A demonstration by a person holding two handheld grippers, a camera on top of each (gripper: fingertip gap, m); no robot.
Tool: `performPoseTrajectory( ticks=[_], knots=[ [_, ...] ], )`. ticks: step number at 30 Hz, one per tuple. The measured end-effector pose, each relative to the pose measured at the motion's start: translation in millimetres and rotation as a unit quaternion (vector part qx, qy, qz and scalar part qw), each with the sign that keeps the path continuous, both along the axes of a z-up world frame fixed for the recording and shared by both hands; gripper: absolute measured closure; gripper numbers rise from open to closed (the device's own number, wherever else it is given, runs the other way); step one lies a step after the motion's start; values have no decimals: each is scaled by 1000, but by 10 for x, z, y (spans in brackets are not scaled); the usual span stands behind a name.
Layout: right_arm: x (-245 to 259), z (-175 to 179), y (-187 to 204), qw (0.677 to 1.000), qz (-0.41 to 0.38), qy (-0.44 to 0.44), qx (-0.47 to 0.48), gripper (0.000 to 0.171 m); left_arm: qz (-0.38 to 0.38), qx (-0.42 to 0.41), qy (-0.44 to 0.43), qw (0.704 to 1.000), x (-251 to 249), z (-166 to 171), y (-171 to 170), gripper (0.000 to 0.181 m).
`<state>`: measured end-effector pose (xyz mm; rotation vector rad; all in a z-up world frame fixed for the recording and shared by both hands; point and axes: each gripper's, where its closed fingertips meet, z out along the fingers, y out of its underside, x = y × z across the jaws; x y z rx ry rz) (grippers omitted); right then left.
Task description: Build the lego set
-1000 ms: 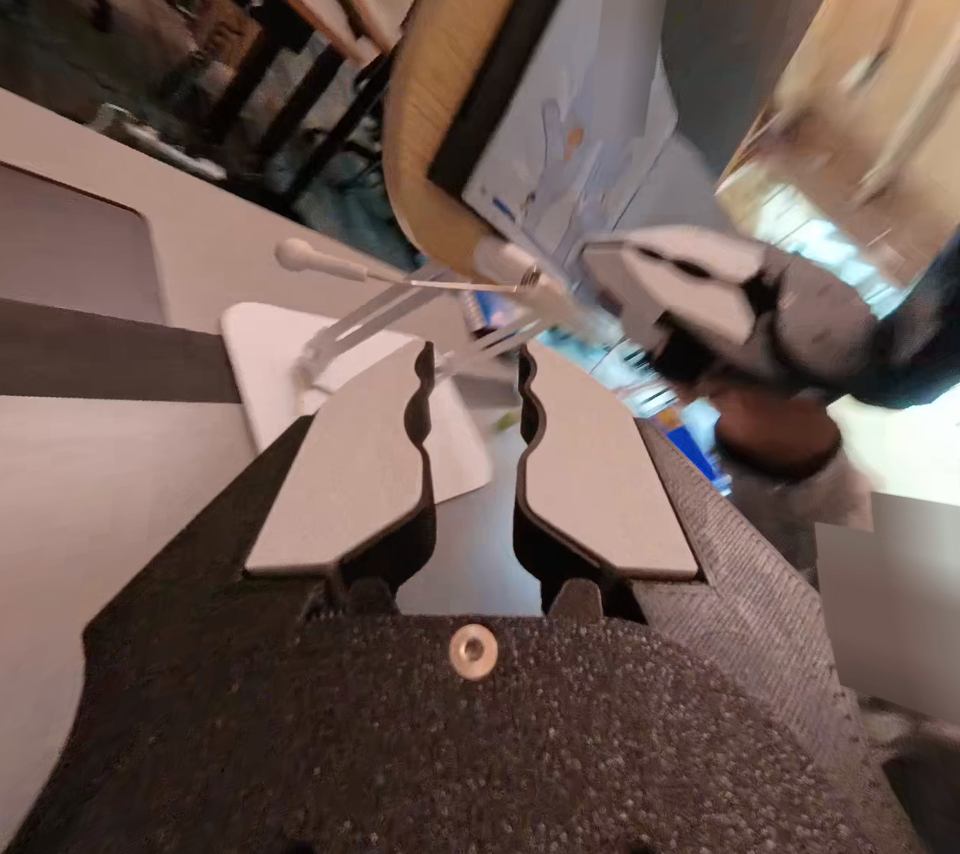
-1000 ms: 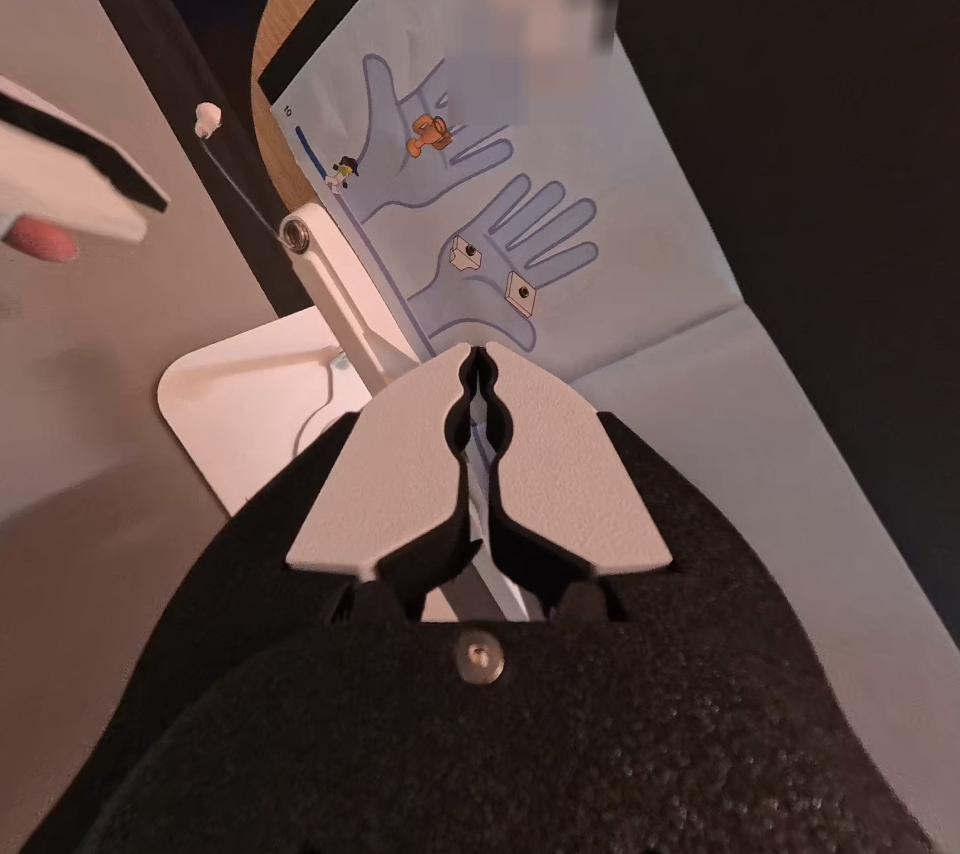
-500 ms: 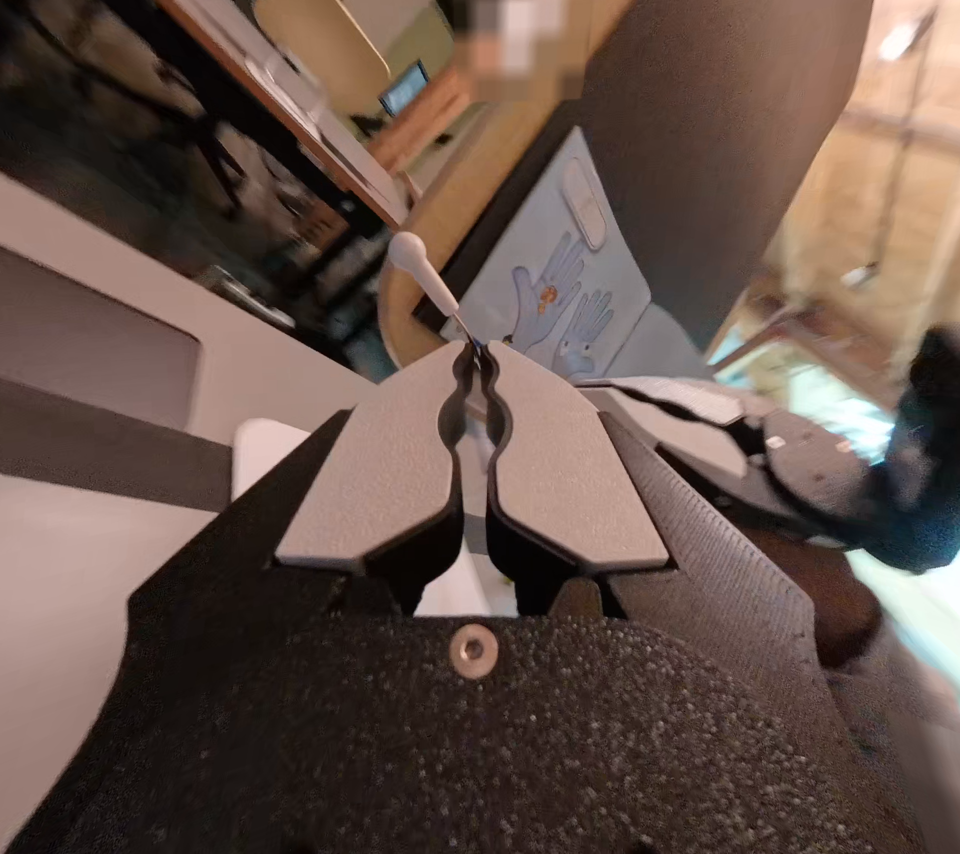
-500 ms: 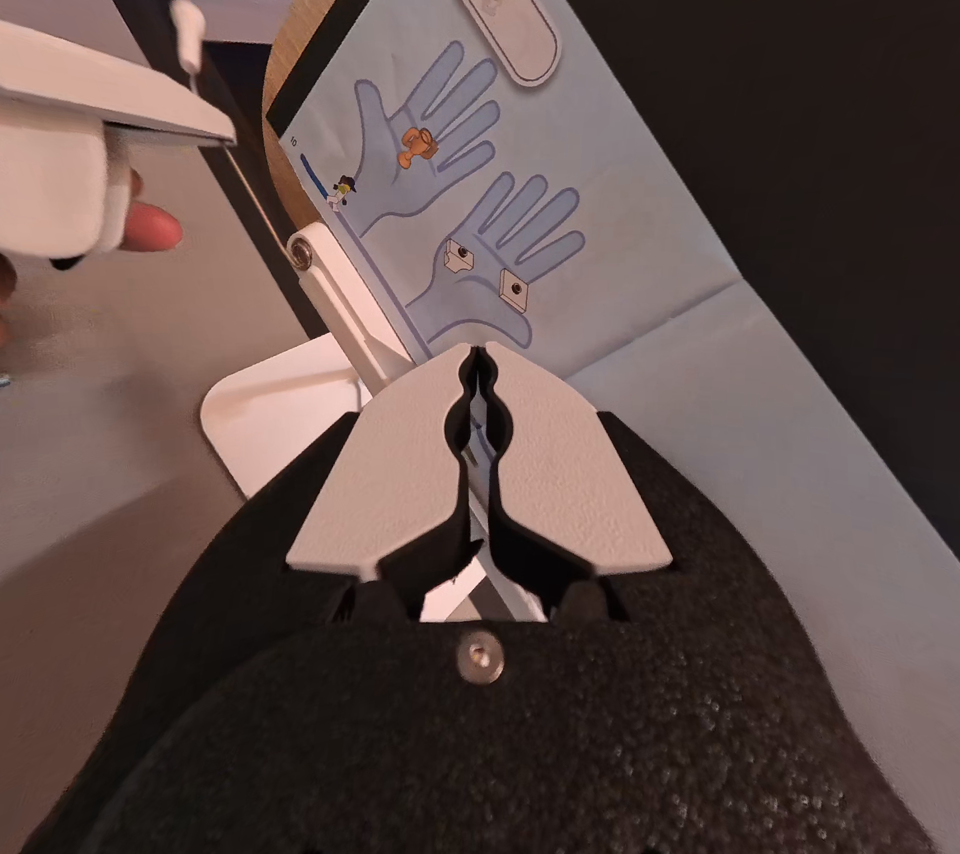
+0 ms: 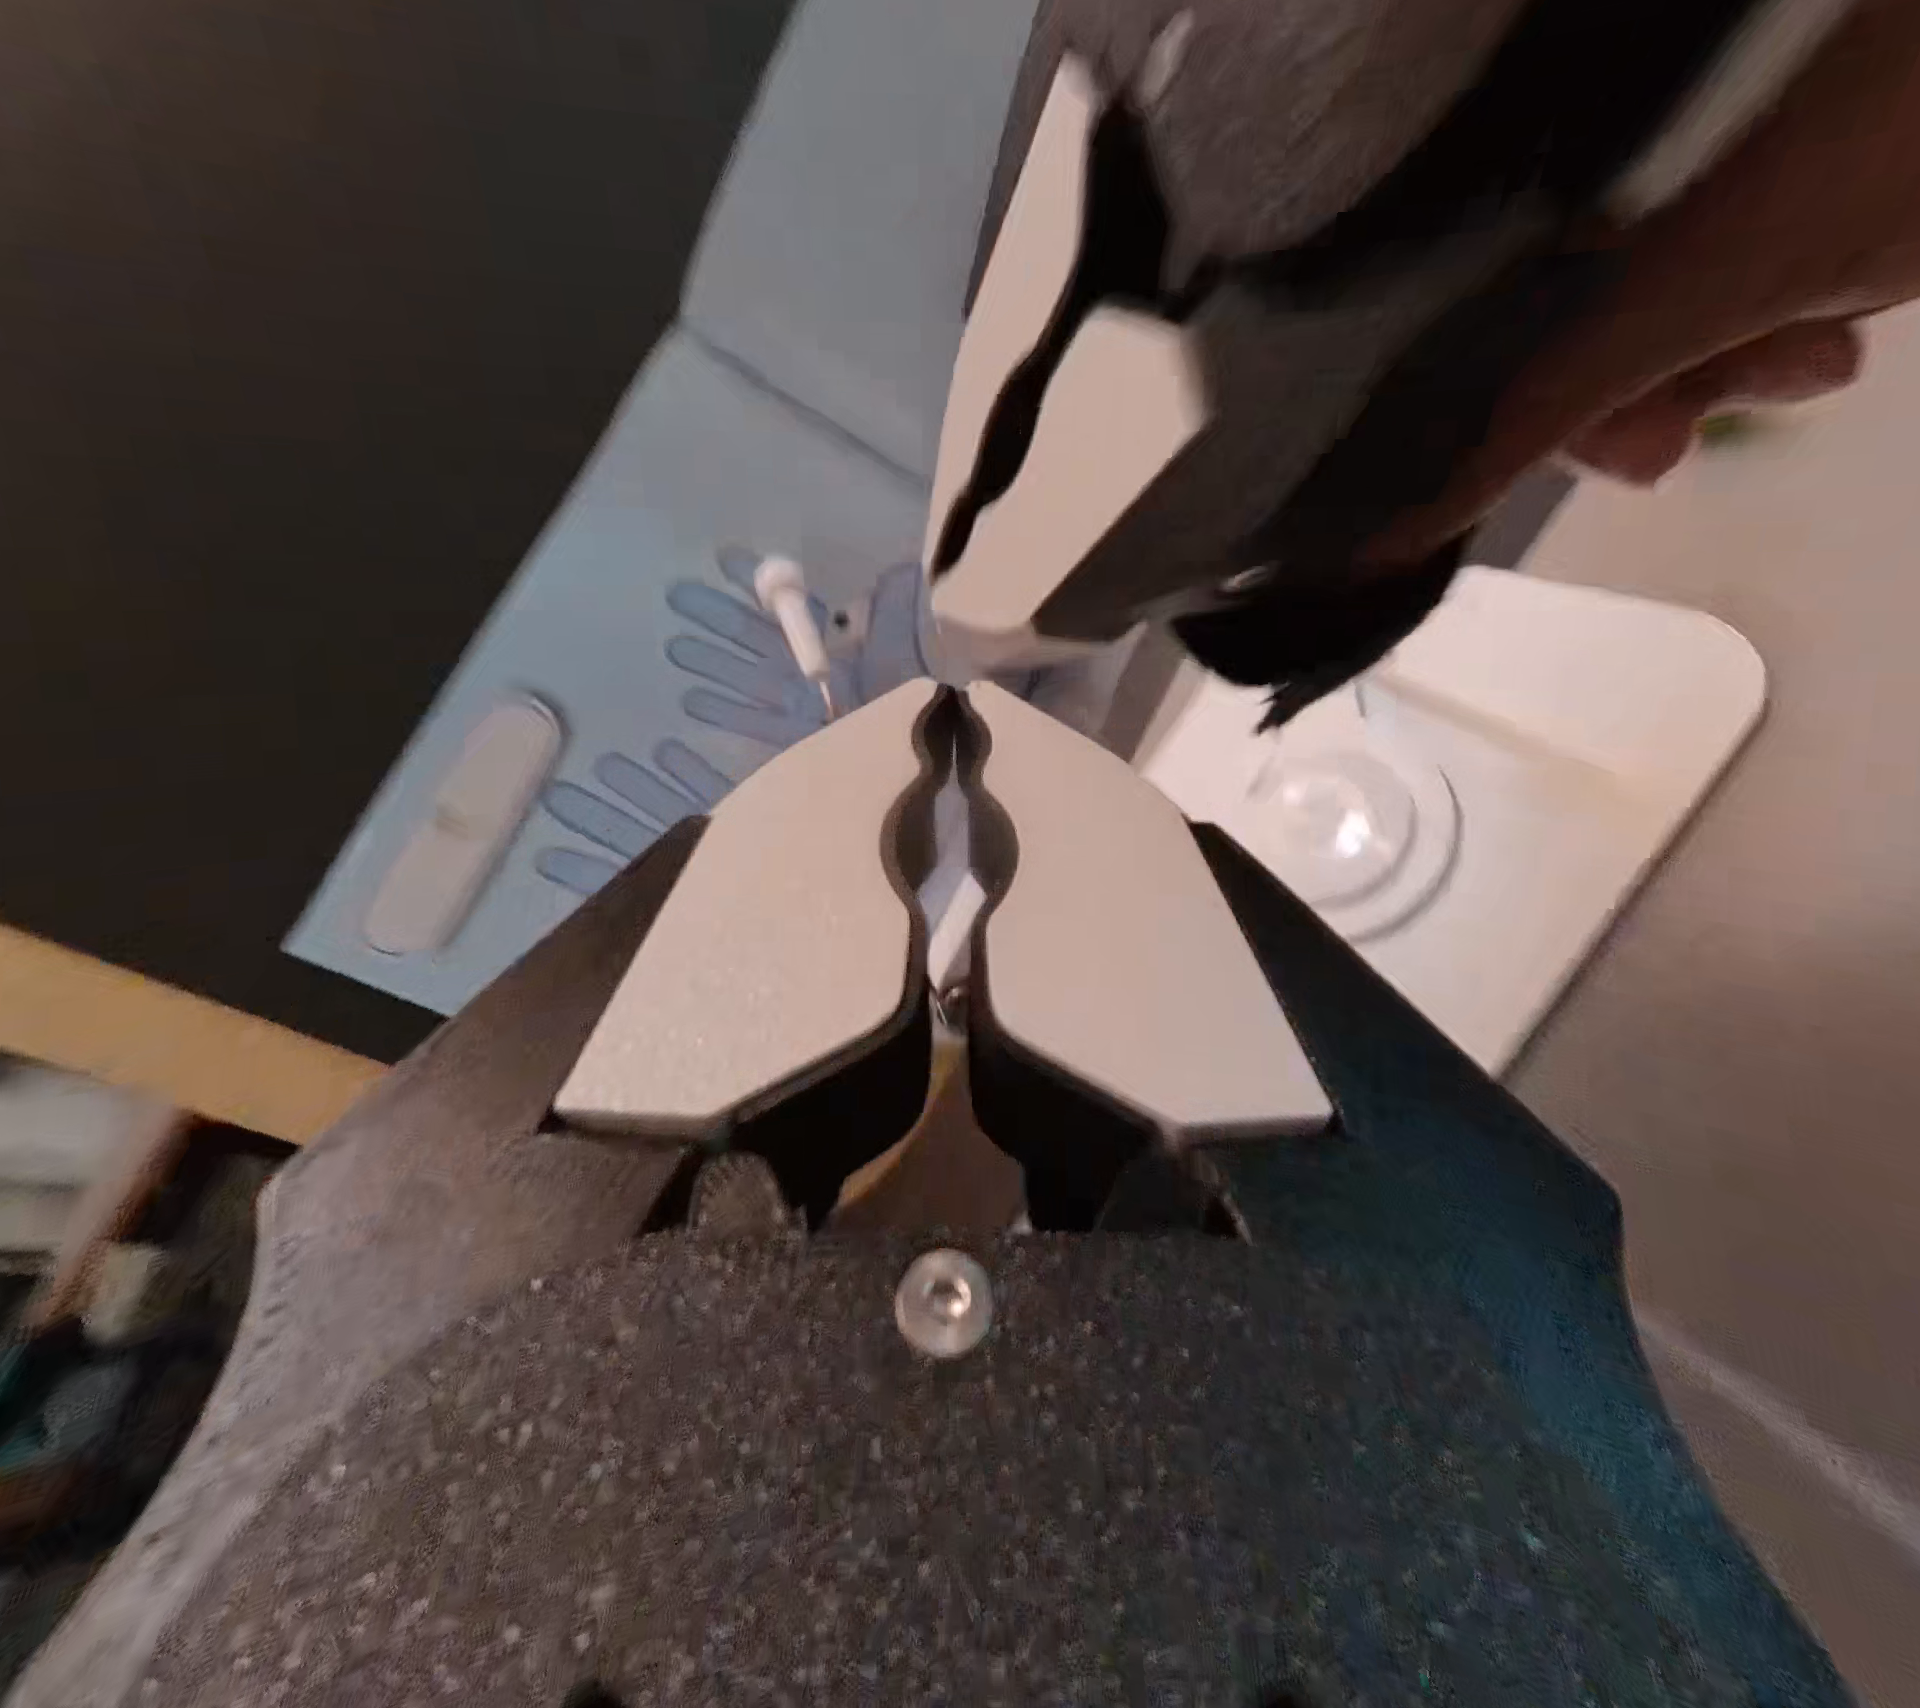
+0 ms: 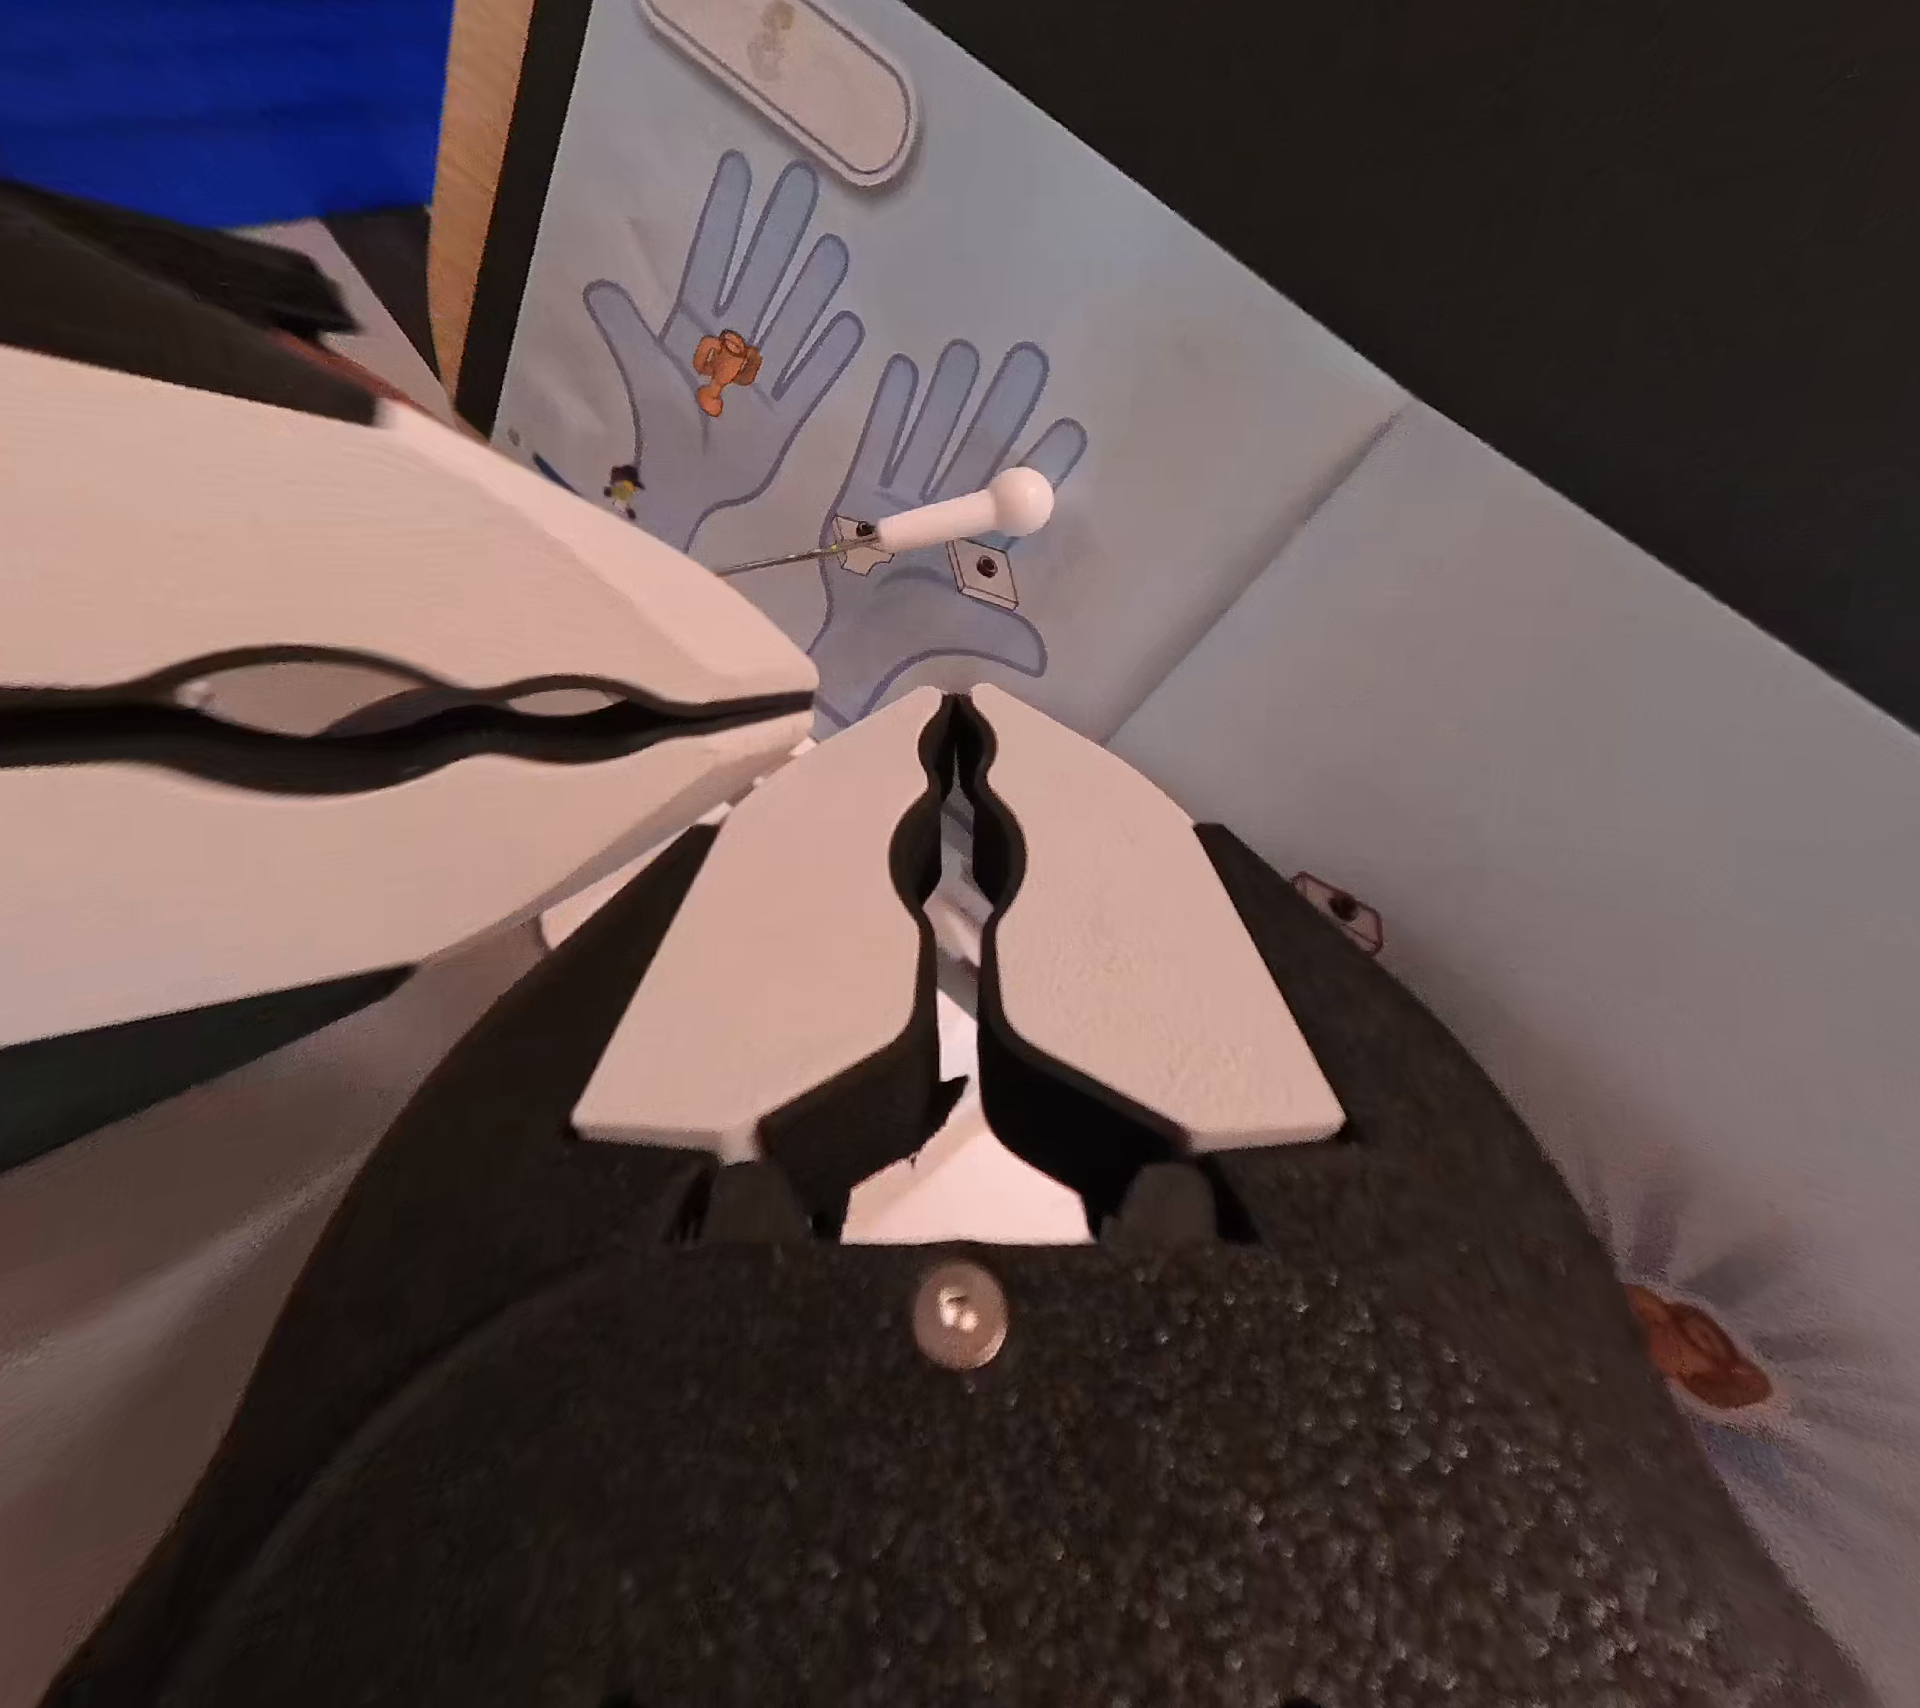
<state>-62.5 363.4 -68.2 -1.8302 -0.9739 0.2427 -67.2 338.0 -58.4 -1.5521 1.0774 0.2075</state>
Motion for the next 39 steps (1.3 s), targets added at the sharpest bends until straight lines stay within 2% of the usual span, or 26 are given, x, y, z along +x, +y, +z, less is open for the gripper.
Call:
performPoseTrajectory(
  ticks=[1,6,10,12,15,23,32,39],
  knots=[
    [0,-1,-12,1000,4,9,-4,171,12,-19,-9,1000,-46,-26,43,181],
    [27,27,-41,1000,5,24,13,171,5,-2,-89,996,-137,57,-19,181],
    [78,208,-128,997,20,57,44,170,49,4,-139,989,-362,8,-61,181],
    [188,294,-153,996,14,47,73,169,69,3,-154,986,-509,-26,-50,181],
    [417,268,-106,994,-8,-13,110,166,99,-13,-142,985,-720,-139,52,181],
    [876,-53,44,987,-59,-88,120,167,94,8,-106,990,-768,-127,184,181],
    [975,-118,51,987,-48,-81,127,171,75,21,-87,993,-804,-110,339,181],
    [984,-141,-21,990,-44,-64,114,171,63,31,-104,992,-838,-111,421,181]
  ],
)
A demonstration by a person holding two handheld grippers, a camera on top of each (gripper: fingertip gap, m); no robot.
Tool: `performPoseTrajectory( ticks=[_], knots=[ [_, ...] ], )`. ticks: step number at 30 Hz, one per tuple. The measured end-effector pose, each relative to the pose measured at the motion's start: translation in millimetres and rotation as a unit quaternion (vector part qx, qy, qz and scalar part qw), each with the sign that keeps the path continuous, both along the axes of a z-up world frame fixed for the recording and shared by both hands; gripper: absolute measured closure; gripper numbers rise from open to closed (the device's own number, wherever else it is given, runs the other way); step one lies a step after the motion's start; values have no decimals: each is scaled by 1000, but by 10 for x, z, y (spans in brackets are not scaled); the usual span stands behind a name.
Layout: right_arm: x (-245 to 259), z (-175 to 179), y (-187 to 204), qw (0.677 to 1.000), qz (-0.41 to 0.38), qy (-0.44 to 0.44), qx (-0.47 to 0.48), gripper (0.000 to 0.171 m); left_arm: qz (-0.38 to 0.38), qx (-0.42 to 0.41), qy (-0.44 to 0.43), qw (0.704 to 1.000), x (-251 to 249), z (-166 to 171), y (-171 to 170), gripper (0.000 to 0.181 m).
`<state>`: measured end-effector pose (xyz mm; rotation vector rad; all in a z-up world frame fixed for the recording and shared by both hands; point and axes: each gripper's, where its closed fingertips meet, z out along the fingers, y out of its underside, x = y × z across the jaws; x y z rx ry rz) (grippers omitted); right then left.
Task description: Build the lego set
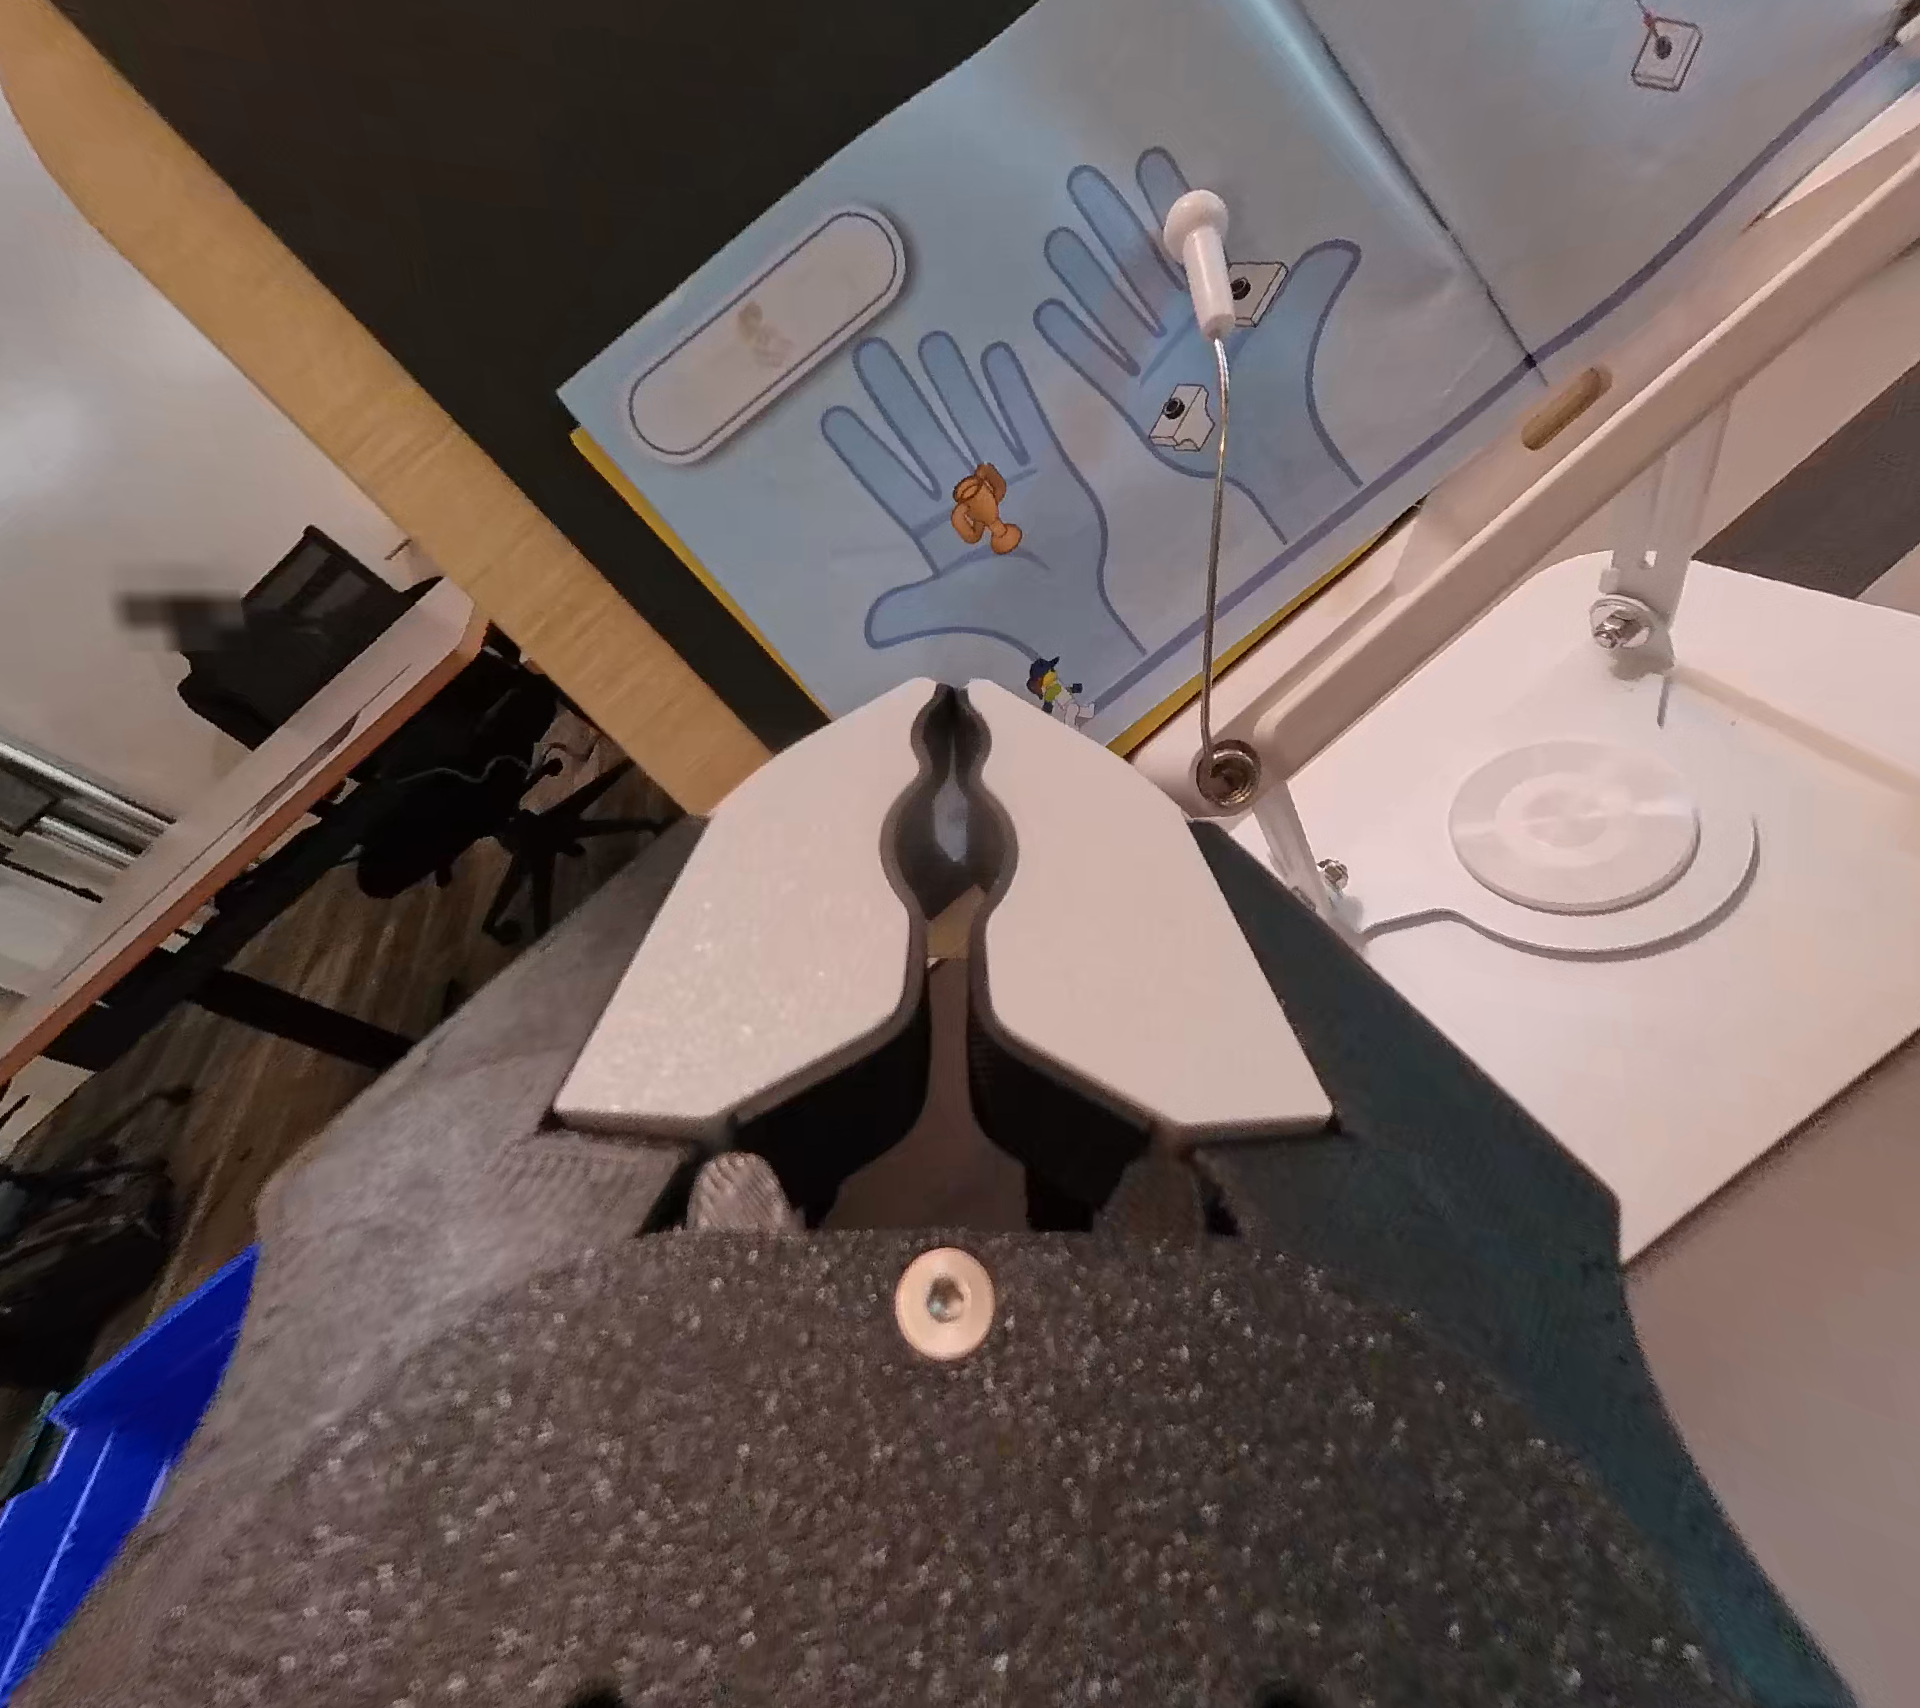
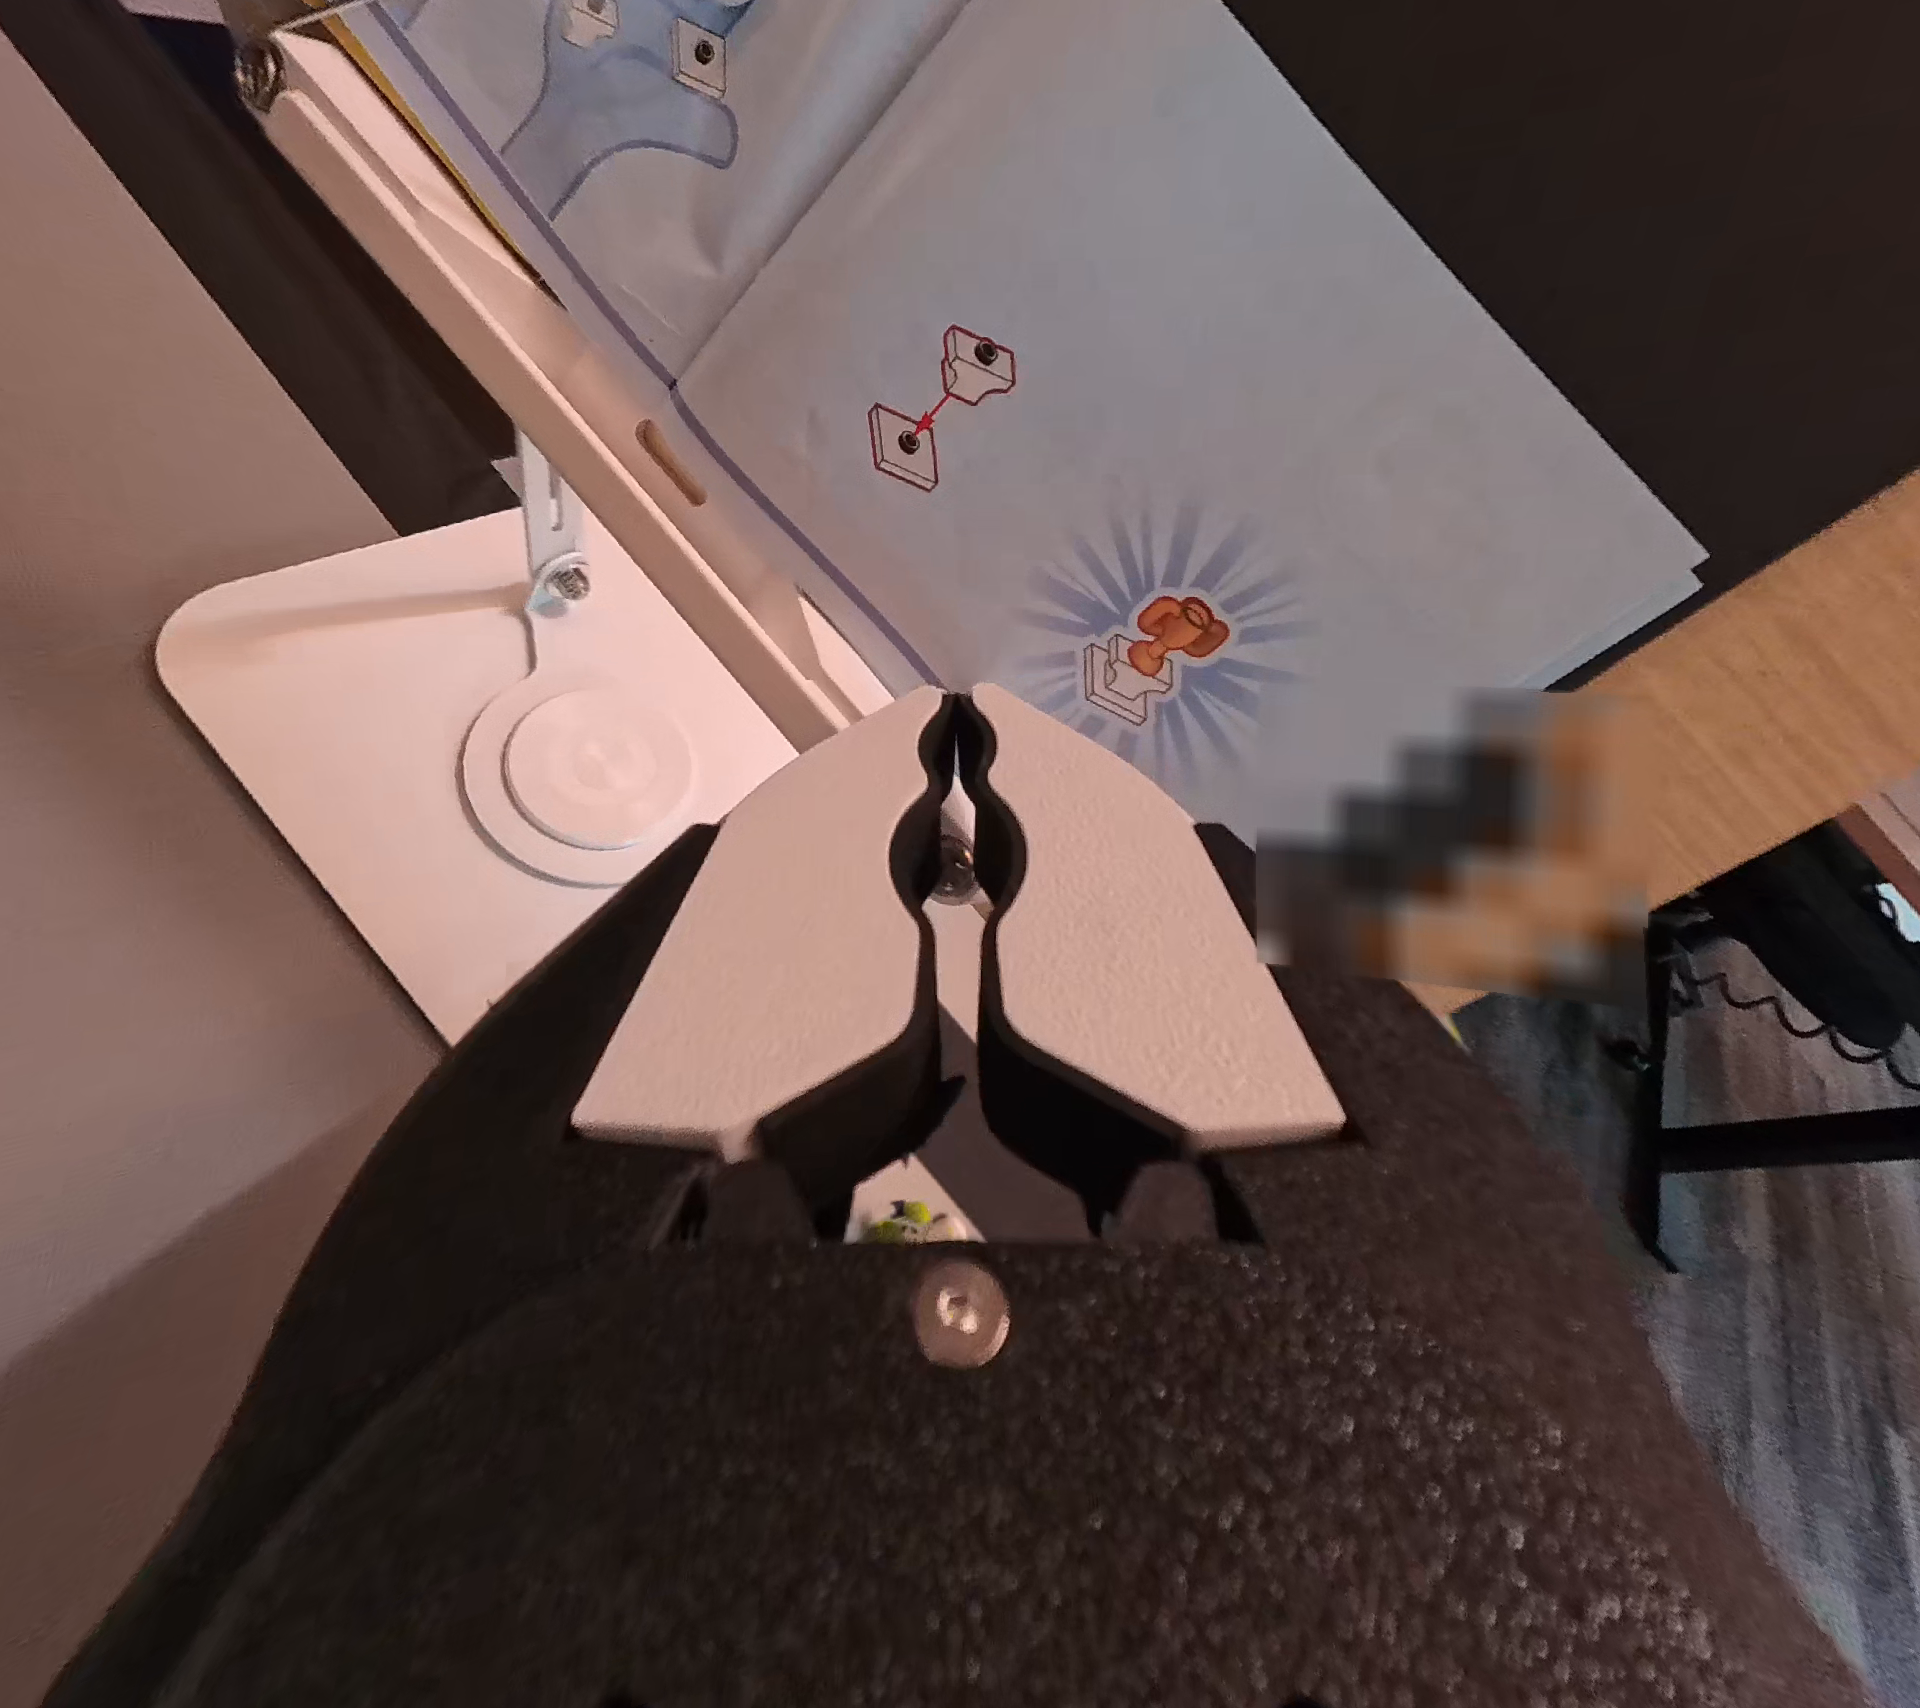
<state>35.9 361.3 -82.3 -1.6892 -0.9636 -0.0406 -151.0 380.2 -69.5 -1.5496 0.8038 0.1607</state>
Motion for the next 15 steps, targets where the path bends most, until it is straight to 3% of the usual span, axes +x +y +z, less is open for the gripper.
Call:
performPoseTrajectory(
  ticks=[4,9,12,15],
  knots=[
    [4,-9,-31,1000,-4,3,0,171,15,-21,5,1000,-1,48,-92,180],
    [-73,92,-70,1000,15,0,15,170,-37,-5,15,999,393,177,-364,172],
    [-182,199,-71,999,26,4,18,168,-31,-22,23,999,483,124,-256,162],
    [-269,259,-8,999,27,-2,19,167,-29,-33,41,998,557,57,-135,164]
  ],
)
